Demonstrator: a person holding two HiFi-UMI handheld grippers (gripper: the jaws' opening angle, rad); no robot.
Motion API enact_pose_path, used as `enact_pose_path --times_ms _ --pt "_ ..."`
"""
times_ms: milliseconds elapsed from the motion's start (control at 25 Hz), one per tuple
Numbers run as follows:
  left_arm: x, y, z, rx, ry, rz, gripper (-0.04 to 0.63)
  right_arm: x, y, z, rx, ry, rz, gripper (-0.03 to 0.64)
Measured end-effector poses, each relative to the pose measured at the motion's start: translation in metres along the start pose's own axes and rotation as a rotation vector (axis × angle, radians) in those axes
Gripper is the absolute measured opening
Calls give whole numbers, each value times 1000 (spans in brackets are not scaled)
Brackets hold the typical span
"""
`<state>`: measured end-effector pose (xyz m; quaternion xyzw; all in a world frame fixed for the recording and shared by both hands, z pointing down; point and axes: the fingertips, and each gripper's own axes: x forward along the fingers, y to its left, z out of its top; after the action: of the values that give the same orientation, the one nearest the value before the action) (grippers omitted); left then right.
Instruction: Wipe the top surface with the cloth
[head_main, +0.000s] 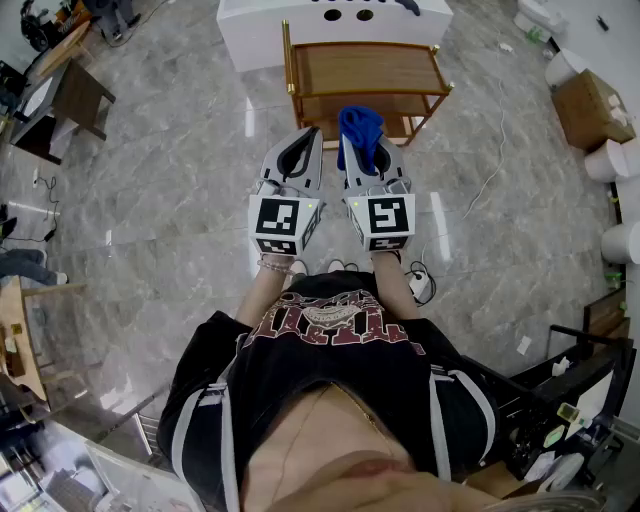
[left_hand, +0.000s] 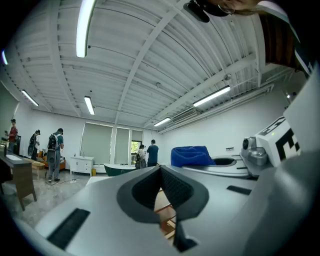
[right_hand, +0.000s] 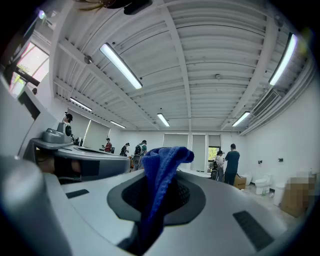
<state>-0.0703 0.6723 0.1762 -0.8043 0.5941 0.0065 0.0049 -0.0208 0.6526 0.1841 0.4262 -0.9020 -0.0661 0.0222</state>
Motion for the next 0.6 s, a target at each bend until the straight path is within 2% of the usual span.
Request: enact_pose_path --times_ms 600 --pt "12 -27 -2 2 11 20 48 -13 -22 -4 26 -17 34 55"
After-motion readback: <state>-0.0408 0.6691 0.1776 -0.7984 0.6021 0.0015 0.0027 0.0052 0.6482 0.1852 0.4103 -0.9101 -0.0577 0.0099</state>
